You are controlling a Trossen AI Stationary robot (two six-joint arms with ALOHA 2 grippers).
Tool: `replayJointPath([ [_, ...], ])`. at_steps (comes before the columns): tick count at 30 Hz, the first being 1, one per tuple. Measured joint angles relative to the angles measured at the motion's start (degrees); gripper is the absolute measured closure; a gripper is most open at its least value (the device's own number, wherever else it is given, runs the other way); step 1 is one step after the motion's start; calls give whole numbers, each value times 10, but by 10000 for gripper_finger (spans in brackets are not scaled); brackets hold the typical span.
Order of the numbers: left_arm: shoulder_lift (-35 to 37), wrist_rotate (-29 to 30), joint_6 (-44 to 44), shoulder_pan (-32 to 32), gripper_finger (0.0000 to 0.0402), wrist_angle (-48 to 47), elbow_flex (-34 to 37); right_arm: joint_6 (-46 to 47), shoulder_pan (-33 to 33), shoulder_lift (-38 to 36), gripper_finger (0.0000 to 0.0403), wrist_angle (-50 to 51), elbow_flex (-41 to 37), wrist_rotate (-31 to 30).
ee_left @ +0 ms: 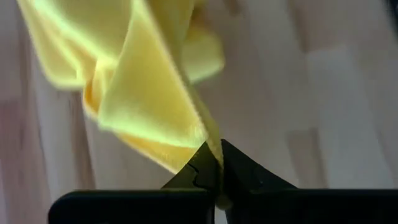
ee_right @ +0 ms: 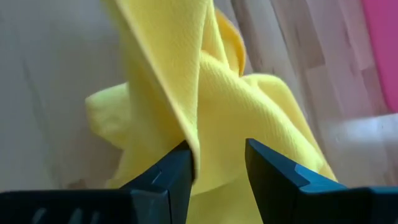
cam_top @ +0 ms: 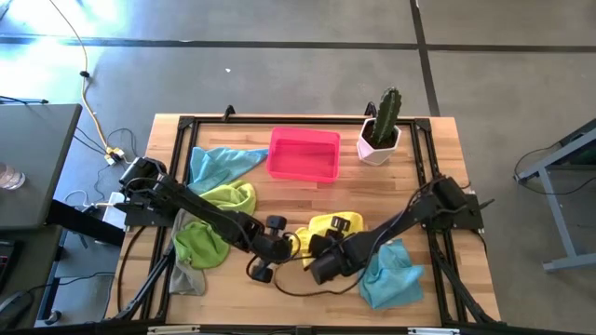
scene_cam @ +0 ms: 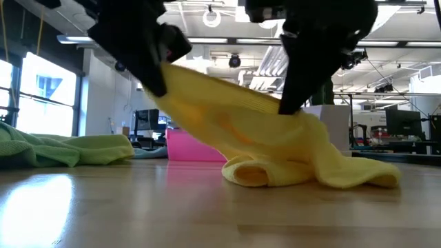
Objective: Fold microfiber towels
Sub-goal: Fold the yellow microfiber cloth on the table
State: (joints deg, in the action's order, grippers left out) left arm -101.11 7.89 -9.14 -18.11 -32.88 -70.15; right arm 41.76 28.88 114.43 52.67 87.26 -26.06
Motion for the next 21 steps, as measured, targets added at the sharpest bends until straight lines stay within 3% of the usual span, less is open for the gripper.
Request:
replayJointPath([
  [7, 0, 16, -12, 0, 401, -81, 0, 54, 47, -2, 265, 3, 0, 16],
  [15, 0, 16, -12, 0, 402, -116, 0, 108, 115, 5, 265, -24, 0, -60],
  [21, 9, 6, -12, 0, 402, -126, 0, 87, 142, 58, 265, -36, 0, -67],
])
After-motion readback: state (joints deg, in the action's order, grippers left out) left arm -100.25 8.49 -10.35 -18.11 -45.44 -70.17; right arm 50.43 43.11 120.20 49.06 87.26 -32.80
